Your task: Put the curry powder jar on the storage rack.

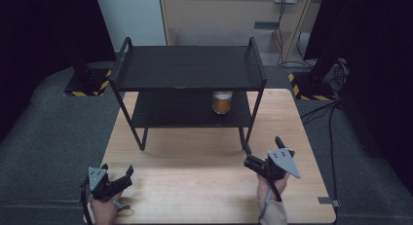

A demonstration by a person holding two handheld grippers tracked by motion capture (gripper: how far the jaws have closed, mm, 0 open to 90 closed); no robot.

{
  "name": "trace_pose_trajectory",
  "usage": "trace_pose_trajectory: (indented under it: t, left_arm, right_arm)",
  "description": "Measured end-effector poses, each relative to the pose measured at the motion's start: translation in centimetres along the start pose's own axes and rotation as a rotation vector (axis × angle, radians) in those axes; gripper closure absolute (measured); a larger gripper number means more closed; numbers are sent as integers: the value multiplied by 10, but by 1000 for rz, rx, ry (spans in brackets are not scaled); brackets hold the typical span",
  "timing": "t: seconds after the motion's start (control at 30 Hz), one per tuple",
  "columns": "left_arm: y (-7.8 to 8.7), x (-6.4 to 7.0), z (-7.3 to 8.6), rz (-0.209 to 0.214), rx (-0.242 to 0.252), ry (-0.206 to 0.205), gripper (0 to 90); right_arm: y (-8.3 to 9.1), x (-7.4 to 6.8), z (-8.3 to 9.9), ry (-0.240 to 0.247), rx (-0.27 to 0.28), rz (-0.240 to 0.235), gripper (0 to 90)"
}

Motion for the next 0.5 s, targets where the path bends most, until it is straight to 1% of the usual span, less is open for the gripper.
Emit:
trace_pose_trajectory:
  t: [0.07,0.1,0.13,0.17,0.3,0.37,0.4,0.43,0.5]
  left_arm:
    - [0,2,0,-4,1,-18,0]
    - [0,2,0,-4,1,-21,0]
    - [0,2,0,-5,0,-20,0]
    - [0,3,0,-8,-2,-20,0]
    - [-1,4,-1,-15,-4,-28,0]
    - [-1,5,0,-18,0,-30,0]
    - [-1,5,0,-18,0,-30,0]
    - [0,5,0,-20,0,-31,0]
    - [0,7,-1,-25,-2,-38,0]
  right_arm:
    - [9,18,15,14,-26,15,5]
    - [17,32,29,20,-47,31,5]
    - [17,32,29,20,-47,31,5]
    - [22,40,37,25,-51,43,5]
    - [34,60,57,21,-62,84,5]
    - [39,70,69,22,-57,108,5]
    - [39,70,69,22,-57,108,5]
    - [40,73,73,26,-62,115,5]
    - [42,80,83,11,-58,114,5]
Point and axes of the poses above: each handheld gripper's, and its own axes: y roughly backward along the jaws, z roughly out of its underside, x roughly to its right, the point moved 7 cm from there along -y, roughly forward along the jaws, and after that the axes turned 12 degrees about -z, right-handed, at the moved point
